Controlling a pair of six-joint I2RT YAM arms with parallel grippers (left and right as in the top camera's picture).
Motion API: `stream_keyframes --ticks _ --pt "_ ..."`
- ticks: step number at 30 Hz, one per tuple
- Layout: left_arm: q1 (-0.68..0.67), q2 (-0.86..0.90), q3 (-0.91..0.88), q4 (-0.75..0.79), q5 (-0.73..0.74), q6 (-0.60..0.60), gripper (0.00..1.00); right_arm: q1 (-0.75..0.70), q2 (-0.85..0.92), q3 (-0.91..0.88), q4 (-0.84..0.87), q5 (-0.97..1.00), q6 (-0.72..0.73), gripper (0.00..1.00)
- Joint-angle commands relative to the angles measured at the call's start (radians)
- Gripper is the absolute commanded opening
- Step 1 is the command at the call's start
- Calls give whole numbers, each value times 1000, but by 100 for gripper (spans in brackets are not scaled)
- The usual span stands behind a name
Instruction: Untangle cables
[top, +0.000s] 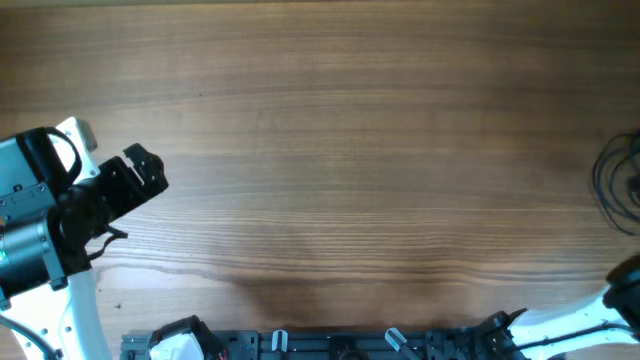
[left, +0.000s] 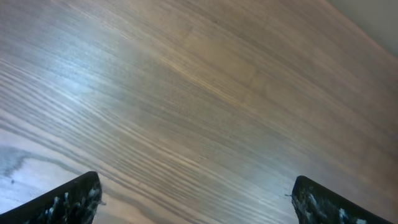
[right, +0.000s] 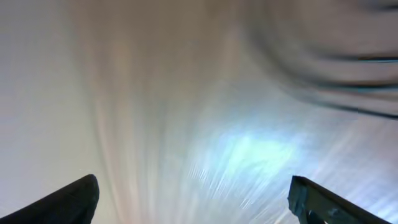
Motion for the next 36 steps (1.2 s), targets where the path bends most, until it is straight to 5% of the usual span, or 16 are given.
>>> stream_keyframes --ticks 1,3,5,6,11,26,36 --pt "5 1 10 -27 24 17 100 148 14 -1 -23 0 -232 96" --pt "5 1 10 -35 24 16 100 245 14 -12 -56 517 -56 85" --pt "5 1 10 -35 24 16 100 293 14 -43 -38 677 37 22" --pt "5 1 10 -34 24 16 100 306 14 -63 -25 720 91 4" --pt "5 1 10 -34 24 16 100 312 14 -187 140 755 280 4" --pt "5 5 10 -31 24 16 100 291 25 -540 516 880 400 4" --pt "5 5 10 -32 24 16 99 0 327 -482 734 696 416 4"
